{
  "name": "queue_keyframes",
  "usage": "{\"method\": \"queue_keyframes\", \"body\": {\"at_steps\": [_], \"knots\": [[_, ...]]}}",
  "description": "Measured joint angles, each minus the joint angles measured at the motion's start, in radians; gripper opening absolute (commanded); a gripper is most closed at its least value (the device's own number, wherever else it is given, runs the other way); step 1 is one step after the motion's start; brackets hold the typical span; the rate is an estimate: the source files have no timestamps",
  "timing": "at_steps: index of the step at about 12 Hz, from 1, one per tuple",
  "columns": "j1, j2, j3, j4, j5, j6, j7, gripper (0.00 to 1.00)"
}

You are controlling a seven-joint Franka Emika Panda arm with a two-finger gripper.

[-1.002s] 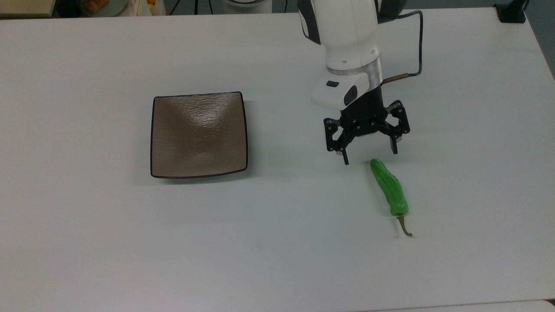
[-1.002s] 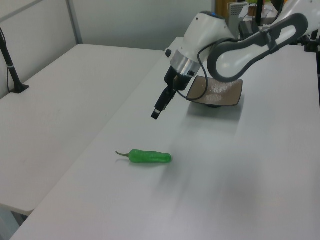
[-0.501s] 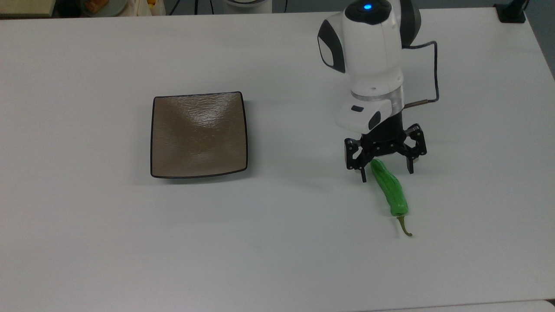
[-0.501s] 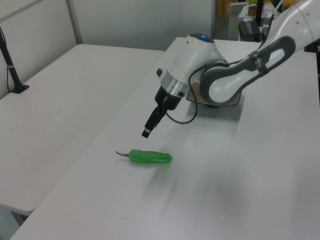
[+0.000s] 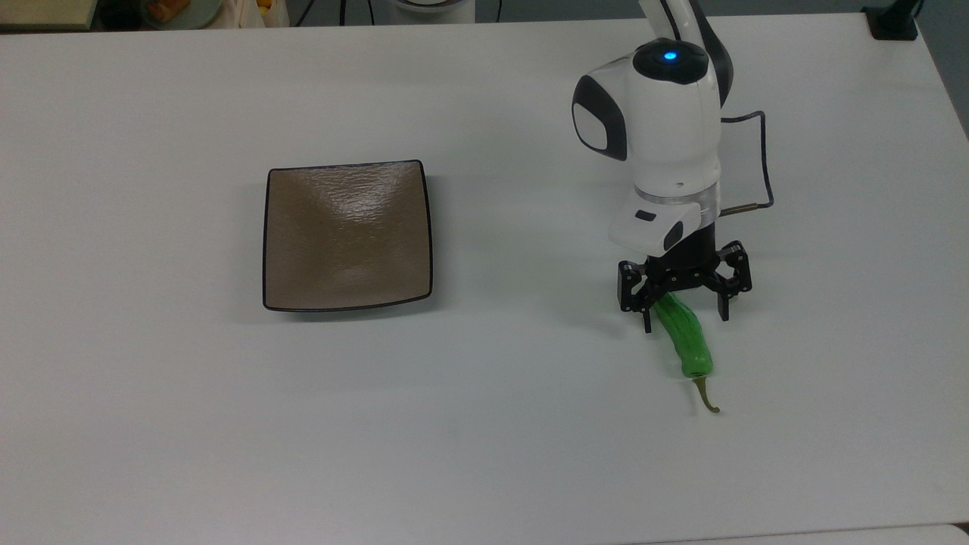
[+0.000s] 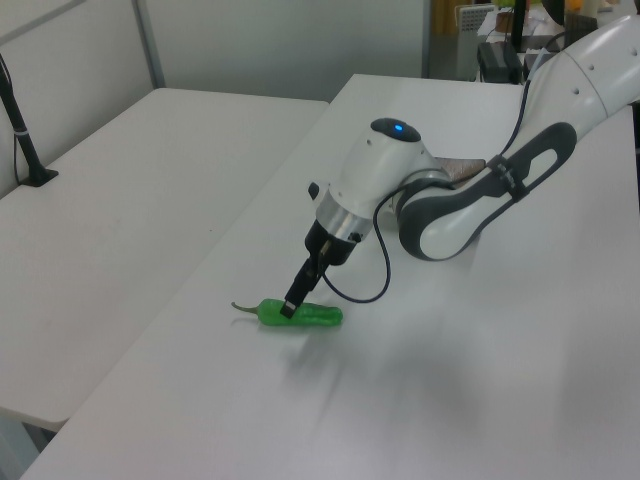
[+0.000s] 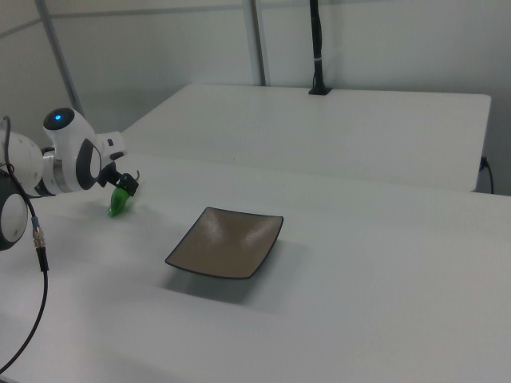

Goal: Chili peppers are placed on a ceramic plate
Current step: 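Lower the gripper and close it around the green chili pepper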

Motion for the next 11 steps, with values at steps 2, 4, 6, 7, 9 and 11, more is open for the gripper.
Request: {"method": "queue_keyframes", "body": {"at_steps": [2, 4, 6, 7, 9, 11], "knots": [[0.007, 0.019, 0.0, 0.001, -0.007, 0.0, 0.008, 0.27], [0.007, 0.026, 0.0, 0.003, -0.016, 0.0, 0.032, 0.09], [0.007, 0.026, 0.0, 0.009, -0.024, 0.001, 0.052, 0.08], [0.007, 0.026, 0.0, 0.012, -0.032, 0.001, 0.053, 0.08], [0.003, 0.025, 0.0, 0.018, -0.062, 0.001, 0.053, 0.11], [-0.013, 0.001, -0.001, 0.032, -0.091, -0.019, 0.054, 0.1]]}}
